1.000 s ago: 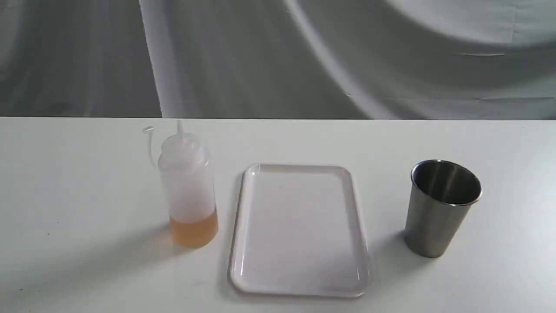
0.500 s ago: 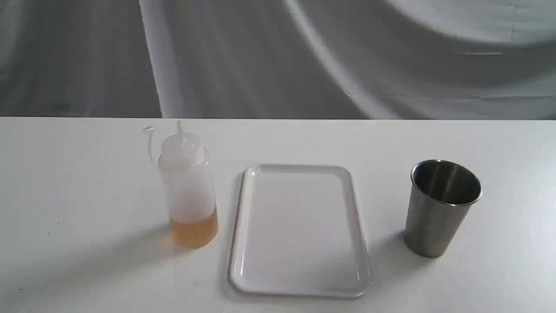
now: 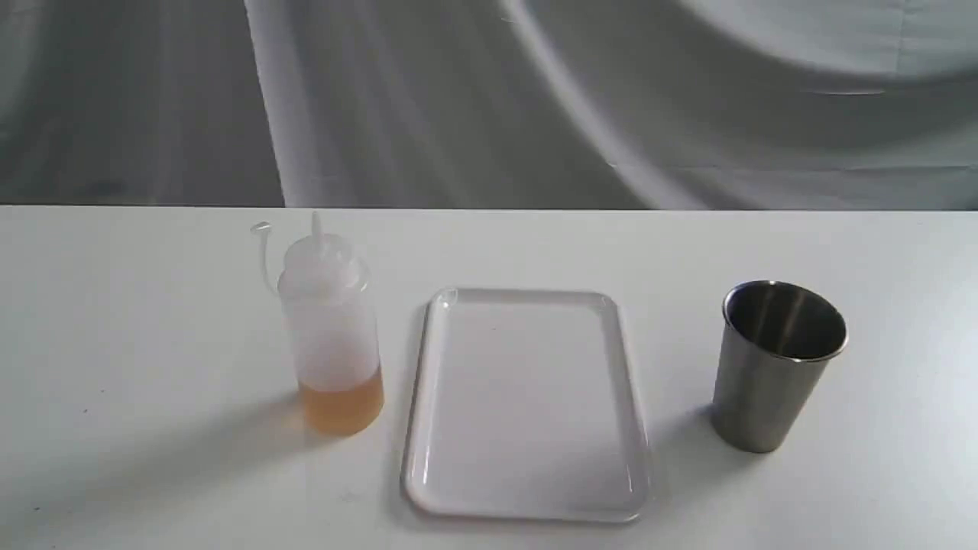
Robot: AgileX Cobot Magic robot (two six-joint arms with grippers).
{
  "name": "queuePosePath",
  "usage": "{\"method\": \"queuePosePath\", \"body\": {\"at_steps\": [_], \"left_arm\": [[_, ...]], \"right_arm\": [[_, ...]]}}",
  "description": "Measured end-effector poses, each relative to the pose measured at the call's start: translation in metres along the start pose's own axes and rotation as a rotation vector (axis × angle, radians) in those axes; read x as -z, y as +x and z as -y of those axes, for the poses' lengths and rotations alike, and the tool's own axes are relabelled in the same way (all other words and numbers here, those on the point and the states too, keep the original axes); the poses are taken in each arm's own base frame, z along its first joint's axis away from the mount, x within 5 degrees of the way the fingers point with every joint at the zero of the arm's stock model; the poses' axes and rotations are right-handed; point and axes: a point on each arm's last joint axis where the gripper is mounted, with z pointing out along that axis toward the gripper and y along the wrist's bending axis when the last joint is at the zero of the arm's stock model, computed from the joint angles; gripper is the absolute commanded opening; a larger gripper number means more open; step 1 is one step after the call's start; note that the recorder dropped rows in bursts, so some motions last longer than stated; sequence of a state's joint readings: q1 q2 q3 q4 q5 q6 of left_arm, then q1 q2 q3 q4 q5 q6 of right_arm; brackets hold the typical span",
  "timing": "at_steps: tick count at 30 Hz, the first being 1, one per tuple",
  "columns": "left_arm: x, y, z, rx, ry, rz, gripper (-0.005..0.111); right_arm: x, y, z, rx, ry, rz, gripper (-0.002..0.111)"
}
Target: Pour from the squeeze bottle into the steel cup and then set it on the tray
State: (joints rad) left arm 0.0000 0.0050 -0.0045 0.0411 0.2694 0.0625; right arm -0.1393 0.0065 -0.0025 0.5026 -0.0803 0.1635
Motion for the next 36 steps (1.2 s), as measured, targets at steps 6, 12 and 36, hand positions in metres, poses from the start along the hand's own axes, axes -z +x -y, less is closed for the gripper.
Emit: {"method": "queuePosePath", "body": {"at_steps": [6,12,36], "left_arm": [[0.000,0.000,0.000,0.000,0.000,0.000,0.008],[0.000,0.000,0.000,0.000,0.000,0.000,0.008],[0.000,0.000,0.000,0.000,0.000,0.000,0.008]], "right_arm": [[0.000,0.000,0.000,-0.114,0.002,-0.001,0.000],[0.000,0.003,0.001,-0.157,0.010,-0.036,0.000],[0.031,-0.087,-0.088,0.313,-0.246,0.050,0.000]]}}
